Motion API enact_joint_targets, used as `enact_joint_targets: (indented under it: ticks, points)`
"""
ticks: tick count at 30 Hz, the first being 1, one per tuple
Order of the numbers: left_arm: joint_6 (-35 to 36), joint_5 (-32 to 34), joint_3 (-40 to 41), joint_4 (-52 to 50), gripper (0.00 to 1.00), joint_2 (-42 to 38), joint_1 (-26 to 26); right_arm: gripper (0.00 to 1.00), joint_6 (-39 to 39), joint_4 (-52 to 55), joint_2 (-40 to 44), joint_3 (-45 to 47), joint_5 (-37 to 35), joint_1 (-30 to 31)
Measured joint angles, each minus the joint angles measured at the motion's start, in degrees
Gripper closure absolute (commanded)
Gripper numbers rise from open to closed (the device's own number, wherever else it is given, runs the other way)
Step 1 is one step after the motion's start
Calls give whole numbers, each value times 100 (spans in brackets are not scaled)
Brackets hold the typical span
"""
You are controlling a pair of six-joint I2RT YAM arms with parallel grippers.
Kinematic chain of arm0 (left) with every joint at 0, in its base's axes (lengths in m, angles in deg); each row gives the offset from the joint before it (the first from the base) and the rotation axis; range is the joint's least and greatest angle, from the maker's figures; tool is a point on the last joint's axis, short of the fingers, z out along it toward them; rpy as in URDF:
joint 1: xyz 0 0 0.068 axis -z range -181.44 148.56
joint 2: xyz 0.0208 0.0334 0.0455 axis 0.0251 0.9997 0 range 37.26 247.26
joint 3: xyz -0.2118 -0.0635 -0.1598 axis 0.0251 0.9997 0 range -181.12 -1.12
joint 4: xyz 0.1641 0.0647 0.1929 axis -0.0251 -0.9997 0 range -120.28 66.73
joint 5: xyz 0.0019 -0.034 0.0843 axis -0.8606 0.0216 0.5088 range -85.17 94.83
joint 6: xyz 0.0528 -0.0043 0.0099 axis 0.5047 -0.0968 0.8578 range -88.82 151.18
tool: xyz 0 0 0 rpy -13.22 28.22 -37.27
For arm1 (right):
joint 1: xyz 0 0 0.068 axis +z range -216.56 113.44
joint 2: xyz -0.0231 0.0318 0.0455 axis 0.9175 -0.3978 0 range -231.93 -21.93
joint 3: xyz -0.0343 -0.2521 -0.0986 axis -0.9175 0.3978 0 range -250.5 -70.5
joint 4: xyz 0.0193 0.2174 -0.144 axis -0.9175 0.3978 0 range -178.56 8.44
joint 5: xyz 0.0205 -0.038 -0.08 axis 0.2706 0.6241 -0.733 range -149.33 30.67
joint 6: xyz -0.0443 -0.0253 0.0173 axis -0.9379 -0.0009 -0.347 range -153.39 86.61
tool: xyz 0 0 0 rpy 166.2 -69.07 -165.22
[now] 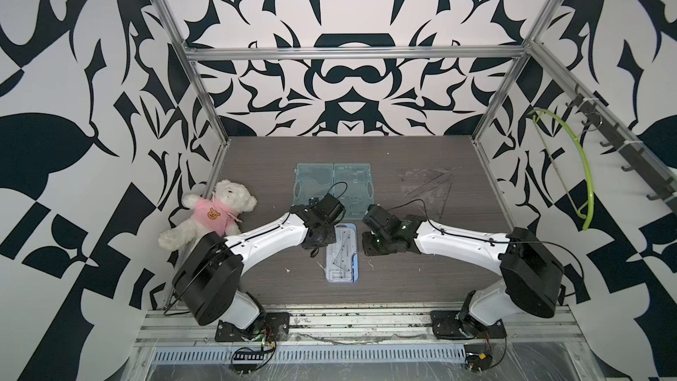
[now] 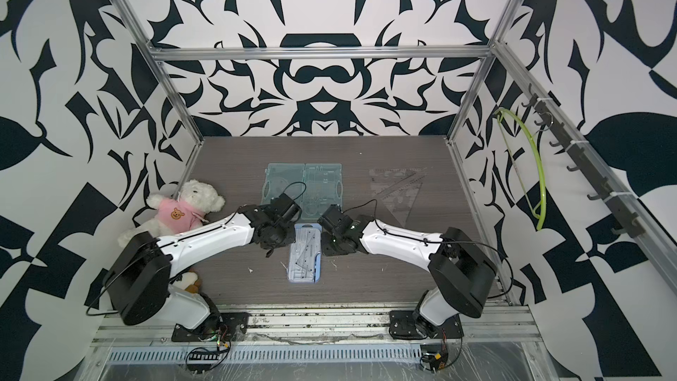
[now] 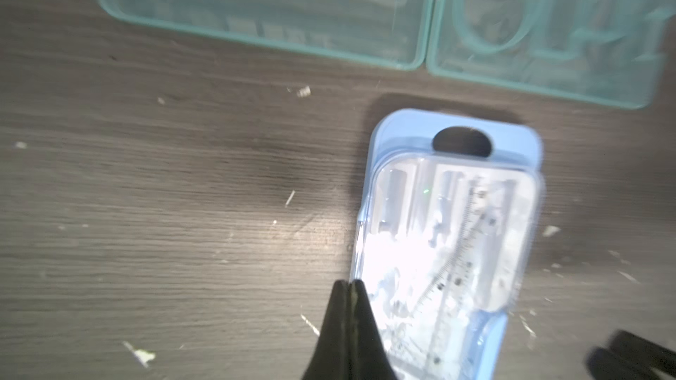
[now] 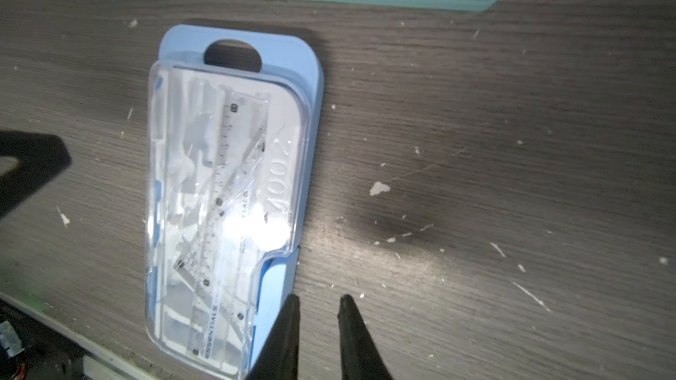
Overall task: Open the ruler set and take out the ruler
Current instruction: Move the ruler set box to the center of the board, then open the ruler set box at the center of the board.
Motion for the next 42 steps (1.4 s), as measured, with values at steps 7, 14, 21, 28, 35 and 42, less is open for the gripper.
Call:
enact_joint_targets:
  ticks: [7, 14, 21, 28, 35, 42]
  points:
    - [470, -909, 411, 13, 100, -629, -374, 100, 358, 260, -4, -221, -334, 391]
    - [503, -1641, 1121, 310, 100, -684, -391, 100, 660, 317, -380, -304, -413, 542]
    - [391, -2041, 1298, 887, 100, -535, -413, 100, 726, 354, -673, -409, -402, 553]
    - [323, -2081, 1373, 1104, 100, -404, -417, 100, 726, 352, -678, -509, -391, 555]
    - [304, -1910, 1373, 1123, 100, -332, -424, 100, 715, 365, -678, -592, -391, 586]
    - [302, -1912, 1386, 1220, 100, -101, -428, 100, 699, 365, -678, -592, -389, 586]
